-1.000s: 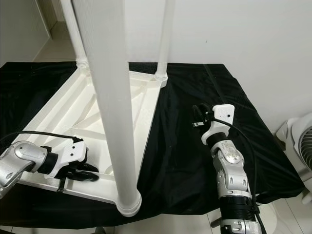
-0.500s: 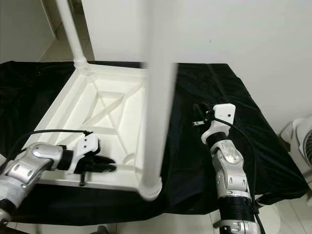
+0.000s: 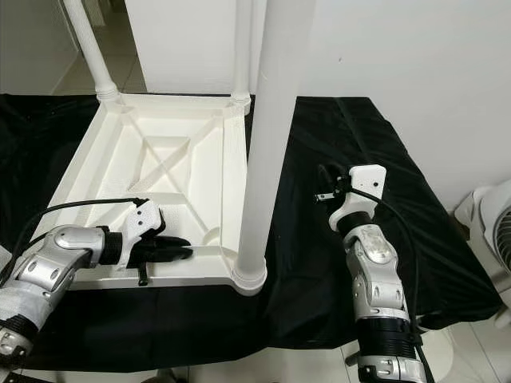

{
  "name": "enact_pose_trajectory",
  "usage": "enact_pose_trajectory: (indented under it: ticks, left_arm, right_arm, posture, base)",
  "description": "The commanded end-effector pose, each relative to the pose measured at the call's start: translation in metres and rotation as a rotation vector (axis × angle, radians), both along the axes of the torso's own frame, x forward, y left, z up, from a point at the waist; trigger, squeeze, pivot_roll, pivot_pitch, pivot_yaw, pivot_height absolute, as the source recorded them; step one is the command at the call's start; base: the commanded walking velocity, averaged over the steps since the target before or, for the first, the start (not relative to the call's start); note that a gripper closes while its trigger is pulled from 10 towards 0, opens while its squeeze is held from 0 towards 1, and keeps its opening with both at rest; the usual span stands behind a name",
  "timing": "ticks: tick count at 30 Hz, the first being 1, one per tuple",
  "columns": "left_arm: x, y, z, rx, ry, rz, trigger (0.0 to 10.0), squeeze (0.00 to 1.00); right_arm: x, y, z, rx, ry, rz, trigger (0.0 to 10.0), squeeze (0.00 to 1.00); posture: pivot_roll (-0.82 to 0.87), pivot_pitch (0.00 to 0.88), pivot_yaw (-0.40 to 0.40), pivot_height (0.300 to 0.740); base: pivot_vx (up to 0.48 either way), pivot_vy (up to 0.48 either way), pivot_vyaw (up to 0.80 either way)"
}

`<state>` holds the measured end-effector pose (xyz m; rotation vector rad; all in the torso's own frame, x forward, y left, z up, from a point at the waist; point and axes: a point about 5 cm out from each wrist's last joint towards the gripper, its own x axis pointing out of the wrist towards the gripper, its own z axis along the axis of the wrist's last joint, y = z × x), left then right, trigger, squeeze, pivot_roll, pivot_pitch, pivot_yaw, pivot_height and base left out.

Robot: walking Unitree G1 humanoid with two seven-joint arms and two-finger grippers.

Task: Building children table

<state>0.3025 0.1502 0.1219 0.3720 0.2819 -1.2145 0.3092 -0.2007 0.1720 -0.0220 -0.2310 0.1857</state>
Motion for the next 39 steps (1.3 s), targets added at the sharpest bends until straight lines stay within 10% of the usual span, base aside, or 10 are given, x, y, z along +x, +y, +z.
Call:
enact_pose_trajectory:
  ticks: [1, 5, 6, 7, 16, 17, 23, 33, 34, 39]
  left_arm:
    - [0.015, 0.011, 0.007, -0.017, -0.16, 0.338, 10.0, 1.0]
    - [0.01, 0.006, 0.007, -0.041, -0.142, 0.307, 10.0, 1.0]
    - [0.008, 0.004, 0.007, -0.042, -0.147, 0.288, 10.0, 0.83]
    - [0.006, 0.003, 0.008, -0.044, -0.155, 0.269, 10.0, 0.0]
    - [0.0, 0.004, 0.023, -0.1, -0.181, 0.259, 10.0, 0.0]
    - [-0.001, 0.005, 0.027, -0.119, -0.21, 0.269, 10.0, 0.0]
    - [-0.013, 0.0, 0.047, -0.277, -0.285, 0.303, 10.0, 0.0]
    - [-0.035, 0.008, 0.049, -0.285, -0.308, 0.359, 10.0, 0.0]
    - [-0.037, 0.009, 0.049, -0.286, -0.31, 0.362, 10.0, 0.0]
    - [-0.044, 0.008, 0.051, -0.266, -0.323, 0.355, 10.0, 0.0]
  right_arm:
    - [0.002, 0.0, 0.0, 0.008, -0.002, 0.001, 10.0, 0.0]
    - [0.002, 0.002, -0.002, 0.007, 0.002, 0.006, 10.0, 0.0]
    - [0.002, 0.002, -0.002, 0.002, 0.003, 0.01, 10.0, 0.0]
    - [0.001, 0.003, -0.003, -0.001, 0.005, 0.013, 10.0, 0.0]
    - [-0.012, 0.003, -0.012, 0.06, 0.036, 0.048, 10.0, 0.14]
    - [-0.016, 0.002, -0.012, 0.09, 0.032, 0.066, 10.0, 1.0]
    - [-0.042, 0.005, -0.016, 0.056, 0.025, 0.164, 10.0, 1.0]
    - [-0.073, 0.004, -0.026, -0.021, 0.142, 0.434, 10.0, 1.0]
    - [-0.076, 0.004, -0.026, -0.036, 0.155, 0.472, 10.0, 0.1]
    - [-0.088, 0.005, -0.028, -0.093, 0.201, 0.593, 10.0, 0.0]
  posture:
    - [0.08, 0.034, -0.017, 0.74]
    - [0.09, 0.034, -0.019, 0.74]
    - [0.09, 0.034, -0.02, 0.74]
    - [0.09, 0.034, -0.025, 0.74]
    - [0.1, 0.042, -0.031, 0.74]
    - [0.1, 0.043, -0.032, 0.74]
    - [0.09, 0.045, -0.03, 0.74]
    - [0.09, 0.026, -0.016, 0.74]
    - [0.09, 0.023, -0.012, 0.74]
    - [0.1, 0.017, -0.013, 0.74]
  base:
    - [0.0, 0.0, 0.0]
    - [0.0, 0.0, 0.0]
    - [0.0, 0.0, 0.0]
    - [0.0, 0.0, 0.0]
    - [0.0, 0.0, 0.0]
    - [0.0, 0.0, 0.0]
    - [0.0, 0.0, 0.0]
    - [0.0, 0.0, 0.0]
    - [0.0, 0.0, 0.0]
    - [0.0, 0.0, 0.0]
